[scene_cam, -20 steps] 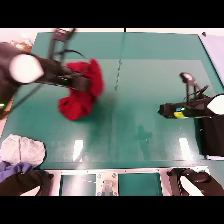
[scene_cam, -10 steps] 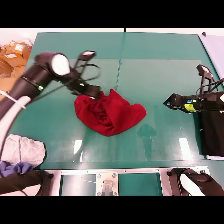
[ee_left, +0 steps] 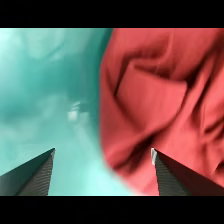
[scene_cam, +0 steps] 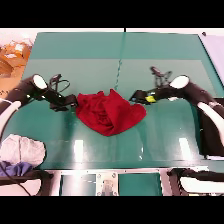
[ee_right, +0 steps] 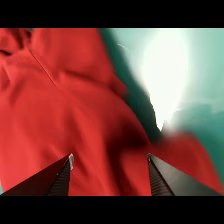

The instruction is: Fold the shirts.

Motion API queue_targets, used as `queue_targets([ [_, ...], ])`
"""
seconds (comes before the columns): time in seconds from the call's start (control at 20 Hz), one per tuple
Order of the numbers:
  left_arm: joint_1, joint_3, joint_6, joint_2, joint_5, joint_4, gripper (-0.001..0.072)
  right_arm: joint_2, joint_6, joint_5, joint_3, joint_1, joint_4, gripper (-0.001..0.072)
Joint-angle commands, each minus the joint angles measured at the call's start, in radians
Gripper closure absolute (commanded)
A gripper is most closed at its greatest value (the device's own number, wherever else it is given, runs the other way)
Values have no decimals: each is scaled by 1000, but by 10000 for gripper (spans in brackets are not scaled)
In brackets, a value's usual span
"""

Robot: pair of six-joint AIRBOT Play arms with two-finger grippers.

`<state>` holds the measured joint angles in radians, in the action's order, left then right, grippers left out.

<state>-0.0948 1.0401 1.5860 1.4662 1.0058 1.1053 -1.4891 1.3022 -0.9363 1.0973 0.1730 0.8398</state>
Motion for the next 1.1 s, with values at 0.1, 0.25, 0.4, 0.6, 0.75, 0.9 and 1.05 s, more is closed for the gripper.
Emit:
queue_targets([
  [0.1, -62, -51, -86, 116, -232, -286, 91, -378, -92, -65, 358, 138, -74, 191],
  [0.25, -53, -49, -101, 111, -221, -283, 681, -446, -93, -113, 447, 156, -69, 674],
  [0.4, -7, -22, -89, 58, -139, -222, 682, -422, -110, -139, 472, 107, -35, 694],
  [0.6, 96, -15, 48, -114, 26, 68, 682, -291, -79, -202, 471, -63, 28, 695],
  [0.75, 156, -15, 3, -177, 114, 114, 681, -217, -72, -244, 443, -137, 0, 632],
  [0.9, 152, -35, -36, -162, 66, 74, 680, -244, -80, -244, 355, -64, -125, 214],
  [1.05, 152, -40, -70, -149, 50, 35, 680, -327, -140, -215, 348, 90, -211, 215],
])
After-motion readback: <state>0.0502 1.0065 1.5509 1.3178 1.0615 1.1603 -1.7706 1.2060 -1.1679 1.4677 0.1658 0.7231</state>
